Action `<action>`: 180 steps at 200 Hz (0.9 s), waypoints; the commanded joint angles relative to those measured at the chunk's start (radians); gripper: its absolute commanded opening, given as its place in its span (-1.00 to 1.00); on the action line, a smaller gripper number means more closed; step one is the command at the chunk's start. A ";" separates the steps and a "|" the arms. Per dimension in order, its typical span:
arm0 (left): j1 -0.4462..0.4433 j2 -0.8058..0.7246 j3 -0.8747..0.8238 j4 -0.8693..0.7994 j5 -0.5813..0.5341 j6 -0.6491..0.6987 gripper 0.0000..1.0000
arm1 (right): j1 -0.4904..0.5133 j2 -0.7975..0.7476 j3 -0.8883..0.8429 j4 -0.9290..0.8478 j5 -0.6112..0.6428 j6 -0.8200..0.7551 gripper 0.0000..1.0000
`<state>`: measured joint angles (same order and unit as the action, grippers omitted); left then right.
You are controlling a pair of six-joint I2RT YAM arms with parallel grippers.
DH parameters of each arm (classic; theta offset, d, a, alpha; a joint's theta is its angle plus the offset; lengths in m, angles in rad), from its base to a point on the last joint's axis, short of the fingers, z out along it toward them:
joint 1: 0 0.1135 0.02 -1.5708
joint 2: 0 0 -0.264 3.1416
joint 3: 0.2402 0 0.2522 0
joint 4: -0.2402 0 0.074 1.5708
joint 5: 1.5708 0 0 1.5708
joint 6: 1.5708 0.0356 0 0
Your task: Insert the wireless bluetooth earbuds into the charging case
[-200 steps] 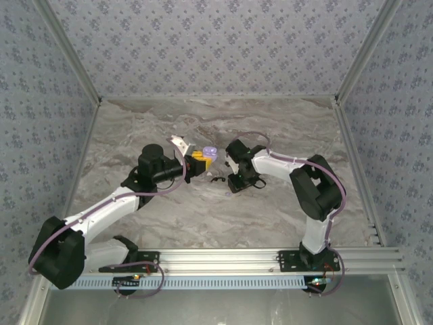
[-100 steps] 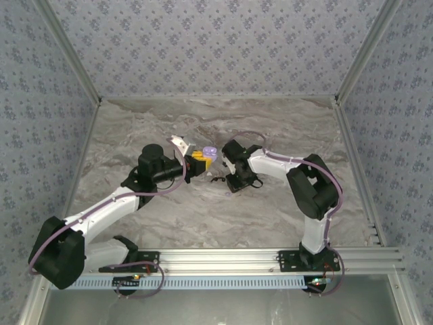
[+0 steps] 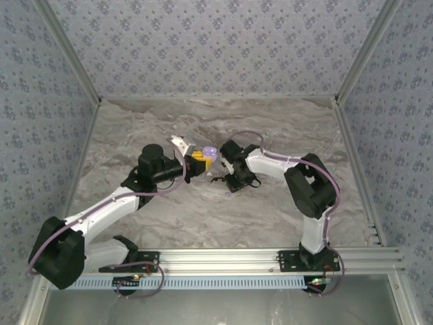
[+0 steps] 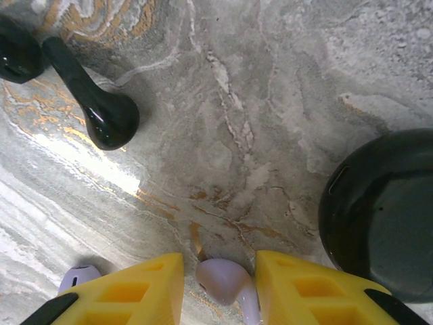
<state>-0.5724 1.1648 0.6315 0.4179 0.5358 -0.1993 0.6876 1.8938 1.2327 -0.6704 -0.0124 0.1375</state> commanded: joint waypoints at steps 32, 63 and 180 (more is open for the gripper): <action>-0.006 -0.023 0.024 0.013 -0.005 0.000 -0.81 | 0.021 0.066 0.013 -0.008 0.044 0.016 -0.31; -0.005 -0.024 0.025 0.011 -0.010 0.004 -0.82 | 0.027 0.078 0.005 -0.007 0.059 0.020 -0.35; -0.007 -0.002 0.014 0.028 -0.035 -0.008 -0.81 | -0.030 -0.011 -0.065 0.063 -0.036 0.069 -0.54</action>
<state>-0.5724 1.1648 0.6315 0.4183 0.5217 -0.1997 0.6865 1.8946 1.2346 -0.6712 0.0170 0.1814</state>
